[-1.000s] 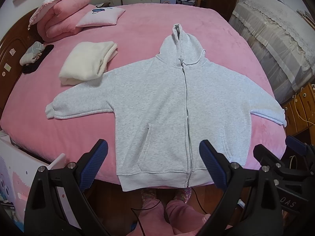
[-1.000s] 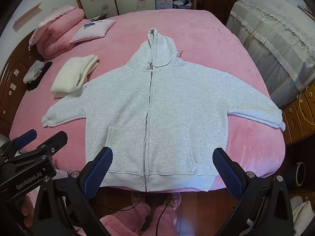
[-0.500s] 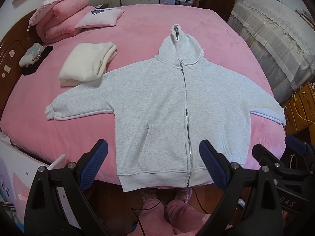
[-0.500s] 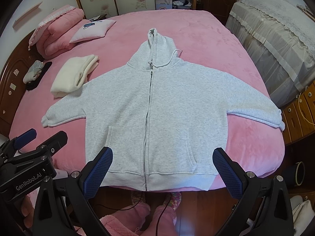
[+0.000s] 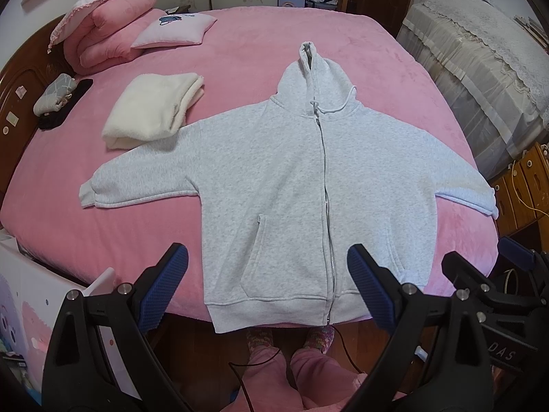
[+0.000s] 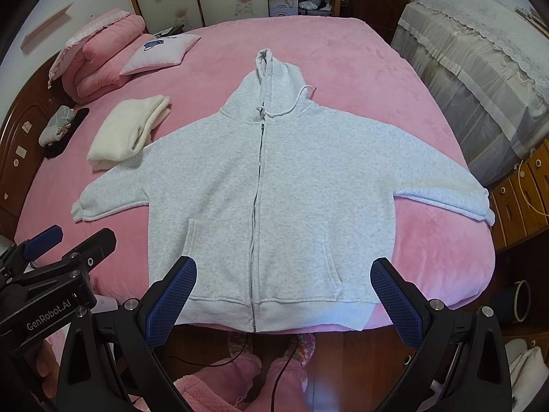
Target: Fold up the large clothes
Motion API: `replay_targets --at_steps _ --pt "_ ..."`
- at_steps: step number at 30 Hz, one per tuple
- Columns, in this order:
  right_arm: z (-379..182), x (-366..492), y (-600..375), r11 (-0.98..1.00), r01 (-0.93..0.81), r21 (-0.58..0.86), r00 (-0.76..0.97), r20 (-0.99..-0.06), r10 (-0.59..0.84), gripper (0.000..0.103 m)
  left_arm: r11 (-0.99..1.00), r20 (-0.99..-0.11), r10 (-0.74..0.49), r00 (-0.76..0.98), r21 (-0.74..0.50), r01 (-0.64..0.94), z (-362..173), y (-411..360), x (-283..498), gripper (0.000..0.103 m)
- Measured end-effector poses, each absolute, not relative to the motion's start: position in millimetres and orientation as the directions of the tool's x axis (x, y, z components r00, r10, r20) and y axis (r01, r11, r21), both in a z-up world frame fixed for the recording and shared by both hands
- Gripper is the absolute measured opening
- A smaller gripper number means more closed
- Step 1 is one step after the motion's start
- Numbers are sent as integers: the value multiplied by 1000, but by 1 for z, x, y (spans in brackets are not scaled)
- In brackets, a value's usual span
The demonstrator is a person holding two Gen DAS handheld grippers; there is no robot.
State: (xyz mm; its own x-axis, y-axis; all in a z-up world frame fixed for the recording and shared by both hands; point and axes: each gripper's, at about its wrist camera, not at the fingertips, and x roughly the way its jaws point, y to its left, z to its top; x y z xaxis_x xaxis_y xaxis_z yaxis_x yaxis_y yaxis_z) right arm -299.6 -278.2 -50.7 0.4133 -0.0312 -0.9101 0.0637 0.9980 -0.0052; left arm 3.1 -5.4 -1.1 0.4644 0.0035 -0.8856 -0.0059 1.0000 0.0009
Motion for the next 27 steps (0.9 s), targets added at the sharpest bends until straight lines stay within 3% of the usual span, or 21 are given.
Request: replay_targets --at_steps 14,27 --pt "-50 -307 -268 986 160 37 415 -909 -33 103 993 -881 24 472 75 91 3 14 -1 93" --pt "-82 -353 -229 955 281 91 360 -933 -17 103 992 -954 -107 278 -84 94 -58 64 -4 93"
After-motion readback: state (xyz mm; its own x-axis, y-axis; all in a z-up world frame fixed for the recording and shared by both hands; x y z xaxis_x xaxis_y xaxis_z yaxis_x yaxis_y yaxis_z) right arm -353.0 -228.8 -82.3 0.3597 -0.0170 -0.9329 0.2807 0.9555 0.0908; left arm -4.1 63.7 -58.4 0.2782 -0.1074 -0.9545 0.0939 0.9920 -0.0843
